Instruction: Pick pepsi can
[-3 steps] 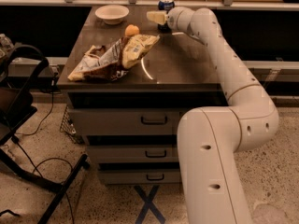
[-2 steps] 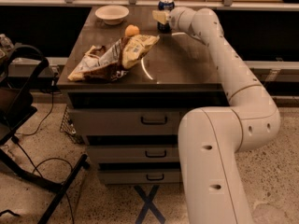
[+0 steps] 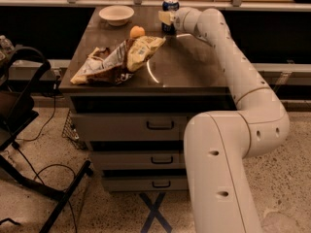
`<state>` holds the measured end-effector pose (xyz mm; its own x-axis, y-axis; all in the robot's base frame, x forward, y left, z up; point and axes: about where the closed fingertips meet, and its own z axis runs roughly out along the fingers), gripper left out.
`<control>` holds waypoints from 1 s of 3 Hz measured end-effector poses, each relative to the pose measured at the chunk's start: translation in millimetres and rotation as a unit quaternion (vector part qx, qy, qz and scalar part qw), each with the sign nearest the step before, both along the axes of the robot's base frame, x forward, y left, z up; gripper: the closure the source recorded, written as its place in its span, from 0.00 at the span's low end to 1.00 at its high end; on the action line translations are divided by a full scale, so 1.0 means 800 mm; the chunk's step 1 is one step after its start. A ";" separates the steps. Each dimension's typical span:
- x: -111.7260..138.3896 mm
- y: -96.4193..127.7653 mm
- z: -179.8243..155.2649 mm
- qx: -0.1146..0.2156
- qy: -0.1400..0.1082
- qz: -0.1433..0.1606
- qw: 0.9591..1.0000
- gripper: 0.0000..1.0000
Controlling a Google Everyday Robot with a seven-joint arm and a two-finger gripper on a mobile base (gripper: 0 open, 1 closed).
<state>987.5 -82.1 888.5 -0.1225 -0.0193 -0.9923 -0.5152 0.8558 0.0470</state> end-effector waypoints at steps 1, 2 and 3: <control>-0.005 -0.008 0.006 -0.005 0.002 0.005 1.000 1.00; -0.040 -0.083 0.069 -0.033 -0.010 -0.010 0.999 1.00; -0.071 -0.128 0.120 -0.049 -0.024 -0.015 0.998 1.00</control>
Offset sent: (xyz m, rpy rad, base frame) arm -0.0461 -0.1326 0.1056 -0.1189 -0.0397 -0.0613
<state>931.0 -184.8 984.5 -0.0777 -0.1132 -0.9905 -0.4885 0.8704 -0.0611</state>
